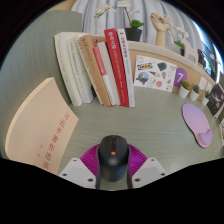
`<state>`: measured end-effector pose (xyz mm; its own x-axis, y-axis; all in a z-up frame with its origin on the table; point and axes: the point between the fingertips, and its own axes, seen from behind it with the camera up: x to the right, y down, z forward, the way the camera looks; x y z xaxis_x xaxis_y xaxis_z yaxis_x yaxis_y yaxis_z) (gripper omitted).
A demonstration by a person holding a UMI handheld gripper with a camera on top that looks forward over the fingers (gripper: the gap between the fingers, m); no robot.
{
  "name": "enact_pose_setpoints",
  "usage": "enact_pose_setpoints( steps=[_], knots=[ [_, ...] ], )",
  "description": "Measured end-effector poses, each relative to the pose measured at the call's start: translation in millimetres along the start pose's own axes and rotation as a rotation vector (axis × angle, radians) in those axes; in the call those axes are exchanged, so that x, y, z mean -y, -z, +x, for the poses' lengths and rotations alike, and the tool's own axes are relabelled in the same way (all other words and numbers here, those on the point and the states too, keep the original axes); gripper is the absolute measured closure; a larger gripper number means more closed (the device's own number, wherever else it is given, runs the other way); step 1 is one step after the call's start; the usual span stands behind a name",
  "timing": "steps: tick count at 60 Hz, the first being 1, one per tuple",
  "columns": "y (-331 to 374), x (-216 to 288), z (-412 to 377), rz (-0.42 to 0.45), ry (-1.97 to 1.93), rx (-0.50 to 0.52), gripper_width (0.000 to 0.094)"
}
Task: Arrange mouse
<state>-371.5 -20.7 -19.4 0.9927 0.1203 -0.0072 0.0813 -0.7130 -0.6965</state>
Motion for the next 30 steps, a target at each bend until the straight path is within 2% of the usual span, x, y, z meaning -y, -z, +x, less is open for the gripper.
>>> enact_pose_setpoints(
  steps=[10,14,19,30],
  knots=[
    [0.7,1.5,0.7,-0.058,0.026,0.031,0.0580],
    [10.8,10.1,-3.3,-0.074,0.060,0.085,0.0580],
    [38.4,48.4,15.6,-0.003,0.100,0.089,0.0579],
    [115.6,172.7,112.1,0.234,0.109,0.043,0.0578]
  ],
)
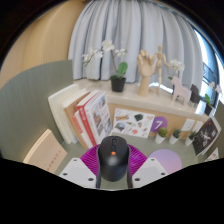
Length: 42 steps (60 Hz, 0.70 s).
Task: Arrange mouse
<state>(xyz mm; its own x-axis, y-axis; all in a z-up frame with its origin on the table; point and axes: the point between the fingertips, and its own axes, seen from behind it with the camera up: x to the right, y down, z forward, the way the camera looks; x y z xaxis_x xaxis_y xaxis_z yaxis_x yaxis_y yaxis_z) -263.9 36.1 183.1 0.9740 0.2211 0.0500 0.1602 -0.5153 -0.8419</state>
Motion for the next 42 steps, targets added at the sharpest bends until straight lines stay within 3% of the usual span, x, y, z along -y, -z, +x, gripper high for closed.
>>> enact_pose_setpoints(
  steps=[7,13,26,35,42],
  knots=[
    [25.4,53.8,89.4,0.106,0.004,-0.066,0.0578],
    [24.7,57.9,159.4,0.128,-0.038,-0.098,0.0580],
    [-39.8,-35.2,267.4,-0.051,-0.053,-0.146,0.0582],
    [-88.7,-118.5,279.9,-0.201,-0.086,-0.113,0.0581],
    [-110.6,-158.9,275.8,-0.260,-0.110,-0.091,0.0582]
  ],
)
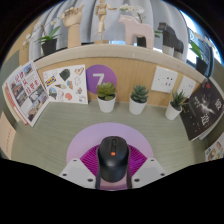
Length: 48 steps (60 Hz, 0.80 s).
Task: Arrange mouse
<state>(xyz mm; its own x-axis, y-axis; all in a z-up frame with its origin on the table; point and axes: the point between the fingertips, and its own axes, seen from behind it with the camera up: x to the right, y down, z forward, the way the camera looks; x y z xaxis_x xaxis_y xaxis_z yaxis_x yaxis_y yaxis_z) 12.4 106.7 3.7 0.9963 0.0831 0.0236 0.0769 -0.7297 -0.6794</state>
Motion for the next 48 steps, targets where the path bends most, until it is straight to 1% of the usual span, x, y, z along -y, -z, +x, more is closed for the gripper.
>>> enact_pose_setpoints(
  steps=[4,5,6,12,18,23,24,26,27,31,34,36,48],
  knots=[
    [-9.4,-18.2,-2.5,-0.034,-0.007,0.014,0.0575],
    [-9.3,-12.9,-2.0,-0.006,-0.010,0.013,0.0578],
    [-9.5,-12.7,-2.4,0.005,-0.019,0.011,0.0579],
    [-10.0,-14.9,-3.1,0.021,-0.050,0.015,0.0556],
    [-10.6,-13.8,-3.0,0.025,-0.048,0.014,0.0474],
    [-9.9,-14.0,-4.3,0.022,-0.060,0.023,0.0425],
    [-9.3,-14.0,-5.5,0.018,-0.065,0.028,0.0407],
    [-7.7,-13.5,-10.3,0.009,-0.073,0.047,0.0311],
    [-7.2,-14.3,-11.3,0.001,-0.072,0.051,0.0248],
    [0.4,-19.3,-5.3,-0.045,-0.046,0.007,0.0061],
    [12.9,-15.6,-3.5,-0.052,-0.019,-0.019,0.0077],
    [25.1,-10.2,-5.4,-0.045,-0.019,-0.021,0.0070],
    [130.3,36.3,-27.0,0.082,-0.085,-0.014,0.0069]
  ],
)
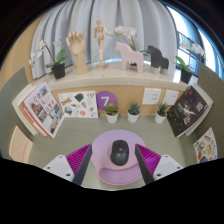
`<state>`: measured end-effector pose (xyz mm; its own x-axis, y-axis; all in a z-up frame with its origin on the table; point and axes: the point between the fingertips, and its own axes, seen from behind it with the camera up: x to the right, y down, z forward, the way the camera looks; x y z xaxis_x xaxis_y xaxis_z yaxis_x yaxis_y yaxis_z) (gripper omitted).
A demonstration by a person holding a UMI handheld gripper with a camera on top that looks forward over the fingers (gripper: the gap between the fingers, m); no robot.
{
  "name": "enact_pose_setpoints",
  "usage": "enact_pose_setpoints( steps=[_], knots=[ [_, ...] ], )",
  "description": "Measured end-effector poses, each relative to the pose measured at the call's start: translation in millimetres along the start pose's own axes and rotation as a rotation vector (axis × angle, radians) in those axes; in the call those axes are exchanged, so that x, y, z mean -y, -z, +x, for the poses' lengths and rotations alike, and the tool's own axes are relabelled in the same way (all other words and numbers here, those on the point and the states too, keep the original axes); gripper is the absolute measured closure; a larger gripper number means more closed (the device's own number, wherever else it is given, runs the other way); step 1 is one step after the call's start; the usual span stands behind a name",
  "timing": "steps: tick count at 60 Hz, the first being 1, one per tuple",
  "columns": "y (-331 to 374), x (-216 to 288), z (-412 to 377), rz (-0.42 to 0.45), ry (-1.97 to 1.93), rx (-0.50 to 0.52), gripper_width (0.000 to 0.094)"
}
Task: Arrange mouse
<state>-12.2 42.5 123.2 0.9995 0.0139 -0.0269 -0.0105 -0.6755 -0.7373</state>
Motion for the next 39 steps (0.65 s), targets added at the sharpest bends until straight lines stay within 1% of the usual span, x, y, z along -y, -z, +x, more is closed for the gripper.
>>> enact_pose_setpoints(
  steps=[5,13,23,39],
  knots=[
    [44.0,15.9,-8.2,0.060,-0.003,-0.008,0.0070],
    [101.7,18.9,-16.7,0.113,0.010,-0.042,0.0070],
    [154.2,2.7,-36.3,0.133,0.016,-0.059,0.0073],
    [218.9,-28.6,-84.3,0.176,0.031,-0.031,0.0071]
  ],
)
